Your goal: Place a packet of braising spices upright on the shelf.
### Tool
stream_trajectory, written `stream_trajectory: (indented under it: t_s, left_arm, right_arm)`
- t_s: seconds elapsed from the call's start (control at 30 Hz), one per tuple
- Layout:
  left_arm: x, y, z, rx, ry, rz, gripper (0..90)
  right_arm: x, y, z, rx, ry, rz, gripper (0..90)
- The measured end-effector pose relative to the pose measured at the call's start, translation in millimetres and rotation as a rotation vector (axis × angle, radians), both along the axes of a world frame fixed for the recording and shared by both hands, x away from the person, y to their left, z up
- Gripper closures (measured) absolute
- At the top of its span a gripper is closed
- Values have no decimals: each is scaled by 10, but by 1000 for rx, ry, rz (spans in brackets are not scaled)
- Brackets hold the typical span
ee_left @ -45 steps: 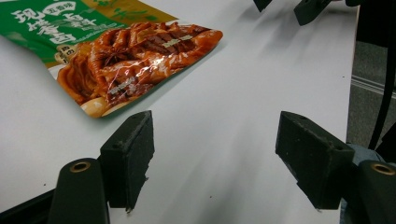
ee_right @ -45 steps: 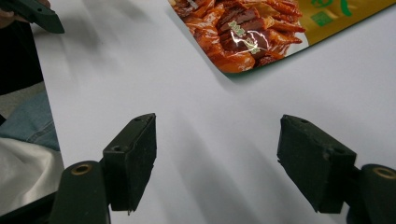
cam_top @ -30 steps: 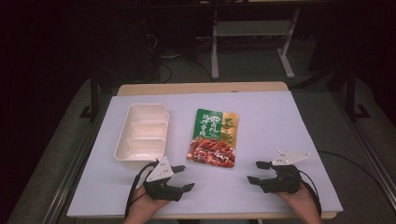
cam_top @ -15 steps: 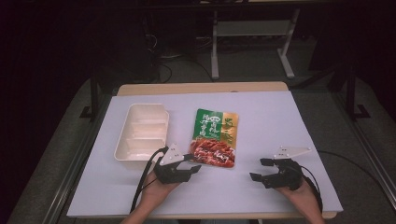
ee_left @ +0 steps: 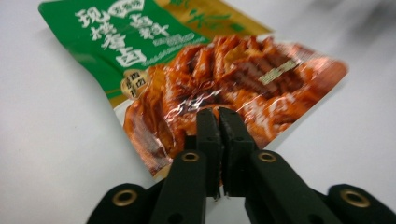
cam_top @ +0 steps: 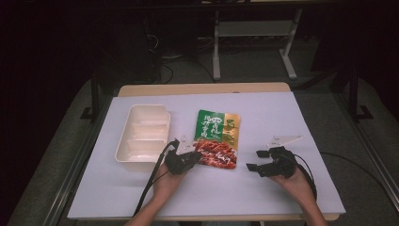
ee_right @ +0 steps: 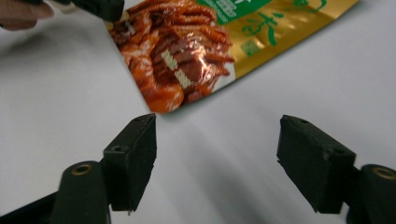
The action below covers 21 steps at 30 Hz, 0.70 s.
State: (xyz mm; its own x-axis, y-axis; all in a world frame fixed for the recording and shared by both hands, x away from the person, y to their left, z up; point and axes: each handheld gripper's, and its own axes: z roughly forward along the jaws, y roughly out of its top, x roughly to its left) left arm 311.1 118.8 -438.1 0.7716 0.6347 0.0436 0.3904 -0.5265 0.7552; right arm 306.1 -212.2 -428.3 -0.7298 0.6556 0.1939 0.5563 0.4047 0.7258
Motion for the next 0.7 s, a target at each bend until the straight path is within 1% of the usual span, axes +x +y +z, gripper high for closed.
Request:
stream_trajectory:
  t_s: [0.03, 0.07, 0.1, 0.13, 0.17, 0.27, 0.37, 0.47, 0.5, 0.53, 0.63, 0.67, 0.7]
  left_arm:
    - [0, 0, 0, 0, 0, 0, 894]
    - [6, -17, -13, 9, 8, 1, 894]
    - [14, -33, -24, 29, 14, 0, 896]
    - [23, -47, -40, 44, 17, 2, 896]
    - [33, -56, -60, 48, 29, 4, 896]
    - [53, -58, -81, 45, 41, 9, 897]
    - [53, -67, -91, 52, 39, 6, 898]
    - [77, -59, -93, 44, 63, 2, 899]
    - [80, -59, -94, 48, 61, -3, 900]
    - [77, -59, -95, 56, 56, -8, 900]
    - [66, -64, -98, 62, 50, -9, 900]
    - [66, -64, -99, 61, 50, -8, 900]
    - [68, -62, -100, 57, 52, -7, 900]
  right_arm:
    - [0, 0, 0, 0, 0, 0, 307]
    - [52, 17, 20, -2, 2, 4, 312]
    - [158, 51, 61, -4, 9, 3, 312]
    - [158, 51, 61, -4, 9, 3, 312]
    - [207, 68, 83, -12, 11, 3, 311]
    - [359, 100, 153, -22, 28, 5, 303]
    - [514, 117, 221, -32, 46, -7, 288]
    - [670, 150, 291, -27, 53, -13, 273]
    - [772, 197, 333, -34, 58, -19, 262]
    - [772, 197, 333, -34, 58, -19, 262]
    - [944, 279, 370, -51, 73, -20, 253]
    - [1055, 328, 370, -55, 73, -26, 253]
    - [1055, 328, 370, -55, 73, -26, 253]
